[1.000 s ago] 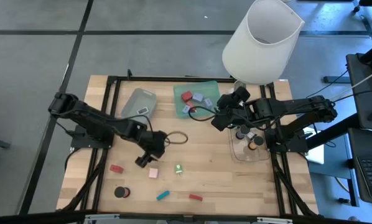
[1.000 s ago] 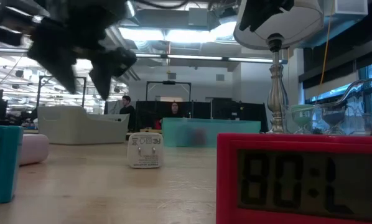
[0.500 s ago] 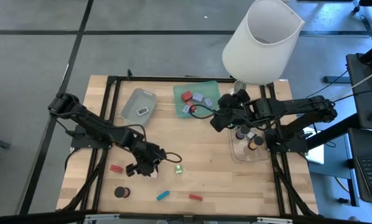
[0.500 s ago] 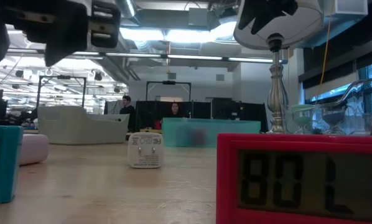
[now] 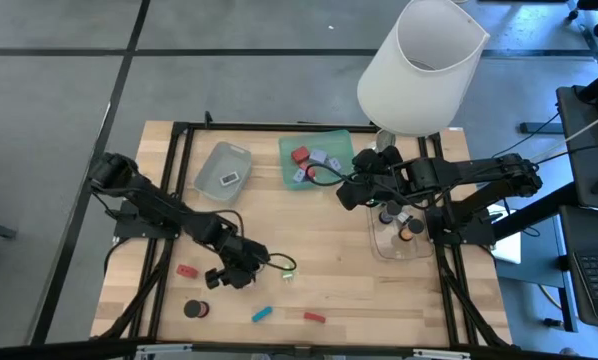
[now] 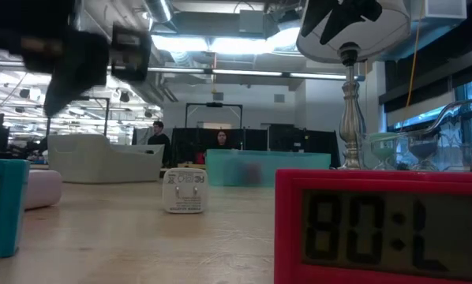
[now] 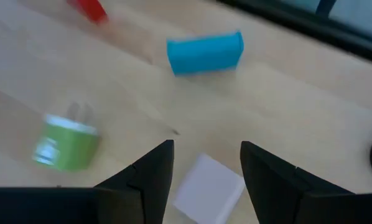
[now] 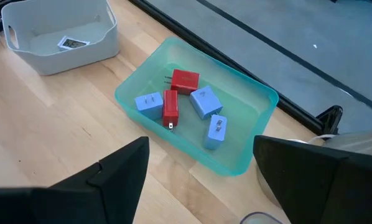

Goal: Pick & Place Office items
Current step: Put the white charger adapter into the green bin

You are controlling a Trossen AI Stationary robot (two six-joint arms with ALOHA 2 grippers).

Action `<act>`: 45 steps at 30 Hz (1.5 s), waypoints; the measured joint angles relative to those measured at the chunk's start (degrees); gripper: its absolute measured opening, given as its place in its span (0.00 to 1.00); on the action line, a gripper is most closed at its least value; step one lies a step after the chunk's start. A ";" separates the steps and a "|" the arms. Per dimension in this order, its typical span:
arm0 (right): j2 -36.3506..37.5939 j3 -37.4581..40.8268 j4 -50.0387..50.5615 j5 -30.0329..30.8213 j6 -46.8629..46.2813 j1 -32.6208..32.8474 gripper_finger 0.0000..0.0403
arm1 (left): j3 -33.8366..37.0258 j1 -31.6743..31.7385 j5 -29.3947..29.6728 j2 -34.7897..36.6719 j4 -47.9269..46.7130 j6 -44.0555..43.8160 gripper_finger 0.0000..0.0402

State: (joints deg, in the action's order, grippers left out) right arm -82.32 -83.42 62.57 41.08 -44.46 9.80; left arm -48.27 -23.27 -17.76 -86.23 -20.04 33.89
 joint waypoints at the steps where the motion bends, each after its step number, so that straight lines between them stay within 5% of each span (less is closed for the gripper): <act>1: 0.00 0.00 0.00 0.00 -0.10 -0.01 0.72 | 0.02 -0.16 0.05 -1.23 -0.01 -0.83 0.47; 7: 0.00 0.00 0.00 0.00 -0.09 0.00 0.72 | 0.02 -0.74 0.09 -4.07 -0.21 -1.13 0.53; 14: 0.00 0.00 -0.21 0.01 -0.09 -0.01 0.72 | 0.02 -0.70 0.03 -4.04 -0.99 10.50 0.58; 30: 0.00 0.00 -1.07 0.02 -0.09 0.00 0.72 | -0.05 0.26 -0.75 -9.36 -0.86 17.85 0.57; 45: 0.00 0.00 -1.07 0.02 -0.07 0.00 0.72 | -0.12 1.58 2.63 -10.94 -2.78 14.09 0.51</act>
State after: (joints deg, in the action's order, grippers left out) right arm -82.32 -83.42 61.49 41.10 -44.53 9.80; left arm -48.39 -21.69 -15.13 -97.18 -22.82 47.98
